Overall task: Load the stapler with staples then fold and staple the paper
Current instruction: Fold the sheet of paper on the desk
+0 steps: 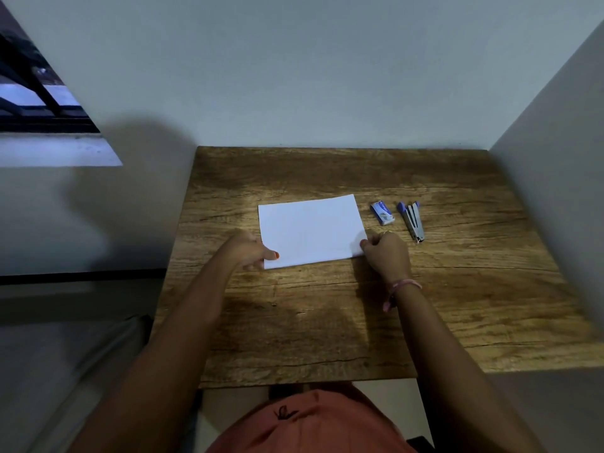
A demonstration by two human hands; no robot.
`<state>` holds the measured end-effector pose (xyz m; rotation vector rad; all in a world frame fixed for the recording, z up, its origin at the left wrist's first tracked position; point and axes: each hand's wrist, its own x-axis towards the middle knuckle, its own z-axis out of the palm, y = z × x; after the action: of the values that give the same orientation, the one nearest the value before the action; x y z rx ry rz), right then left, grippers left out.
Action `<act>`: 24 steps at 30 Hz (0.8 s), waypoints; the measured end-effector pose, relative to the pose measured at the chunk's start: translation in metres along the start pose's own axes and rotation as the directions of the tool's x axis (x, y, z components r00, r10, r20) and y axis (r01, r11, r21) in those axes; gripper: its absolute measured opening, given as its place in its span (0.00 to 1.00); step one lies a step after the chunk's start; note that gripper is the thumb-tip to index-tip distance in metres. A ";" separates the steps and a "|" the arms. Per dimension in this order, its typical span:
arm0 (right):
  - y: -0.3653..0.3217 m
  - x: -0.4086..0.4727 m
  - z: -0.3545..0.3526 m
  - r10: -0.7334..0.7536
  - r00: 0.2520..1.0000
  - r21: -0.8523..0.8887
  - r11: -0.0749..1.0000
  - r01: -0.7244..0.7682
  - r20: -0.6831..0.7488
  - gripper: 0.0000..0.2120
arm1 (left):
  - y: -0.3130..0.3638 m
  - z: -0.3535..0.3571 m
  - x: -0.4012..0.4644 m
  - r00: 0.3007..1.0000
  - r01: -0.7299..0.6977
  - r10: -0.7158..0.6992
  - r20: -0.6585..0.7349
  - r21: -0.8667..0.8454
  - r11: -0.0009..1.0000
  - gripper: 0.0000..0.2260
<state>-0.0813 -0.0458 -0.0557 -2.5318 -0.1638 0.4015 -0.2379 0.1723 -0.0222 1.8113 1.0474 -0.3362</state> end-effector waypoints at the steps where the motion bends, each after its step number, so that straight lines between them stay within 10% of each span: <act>1: 0.000 0.001 -0.001 0.003 1.000 -0.014 1.000 -0.004 -0.014 0.11 | 0.001 0.005 -0.002 1.000 0.010 -0.010 0.012 -0.018 1.000 0.08; 24: 0.014 -0.012 0.023 -0.258 0.908 -0.137 0.965 0.225 -0.330 0.10 | 0.000 0.040 -0.014 0.999 0.040 -0.045 -0.006 -0.331 0.943 0.14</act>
<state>-0.0993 -0.0479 -0.0785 -2.5860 -0.3646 -0.1546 -0.2379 0.1314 -0.0330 1.4927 1.0833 -0.1610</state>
